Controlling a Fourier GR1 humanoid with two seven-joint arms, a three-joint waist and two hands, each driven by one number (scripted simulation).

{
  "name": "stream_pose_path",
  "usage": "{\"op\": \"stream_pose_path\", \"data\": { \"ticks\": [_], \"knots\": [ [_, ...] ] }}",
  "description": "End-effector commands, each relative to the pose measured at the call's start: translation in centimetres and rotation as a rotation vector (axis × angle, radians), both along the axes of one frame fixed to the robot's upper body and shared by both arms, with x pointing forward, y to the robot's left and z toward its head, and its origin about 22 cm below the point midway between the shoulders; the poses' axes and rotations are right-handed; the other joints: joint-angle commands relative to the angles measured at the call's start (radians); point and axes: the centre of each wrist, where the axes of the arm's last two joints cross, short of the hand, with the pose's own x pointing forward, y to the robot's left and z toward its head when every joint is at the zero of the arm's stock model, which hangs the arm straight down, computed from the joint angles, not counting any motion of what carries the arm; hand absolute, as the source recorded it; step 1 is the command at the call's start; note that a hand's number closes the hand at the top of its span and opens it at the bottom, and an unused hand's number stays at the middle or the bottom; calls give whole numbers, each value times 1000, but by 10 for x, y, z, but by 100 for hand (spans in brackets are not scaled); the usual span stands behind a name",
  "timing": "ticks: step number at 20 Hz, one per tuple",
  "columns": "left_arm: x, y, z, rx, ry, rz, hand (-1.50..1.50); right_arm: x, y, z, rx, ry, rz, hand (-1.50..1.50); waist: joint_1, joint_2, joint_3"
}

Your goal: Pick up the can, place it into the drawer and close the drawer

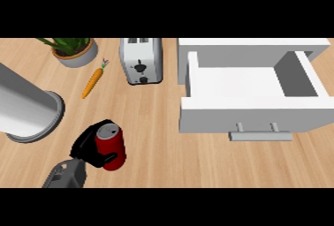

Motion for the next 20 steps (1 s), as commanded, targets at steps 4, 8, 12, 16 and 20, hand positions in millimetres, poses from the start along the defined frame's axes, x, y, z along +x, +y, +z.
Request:
{"op": "stream_pose_path", "data": {
  "ticks": [4, 8, 12, 16, 20],
  "knots": [
    [-3, -6, 10, -67, -76, -75, 150, -4, -6, -6, 4, -3, -5, -150, -1, 0, 0],
    [29, -25, 36, -73, -102, 302, 150, -1, 2, -2, 13, -8, -11, -150, 5, -2, 1],
    [34, -27, 52, -73, -138, 478, 150, 1, 11, 5, 4, -8, -3, -150, 6, -2, 0],
    [49, -60, 84, -56, -153, 464, 150, -5, 13, 0, 16, -13, -15, -150, -5, -2, 0],
    [46, -69, 119, -16, -253, 458, 150, -5, 8, -1, 12, 1, -29, -150, 3, -3, 1]
  ]
}}
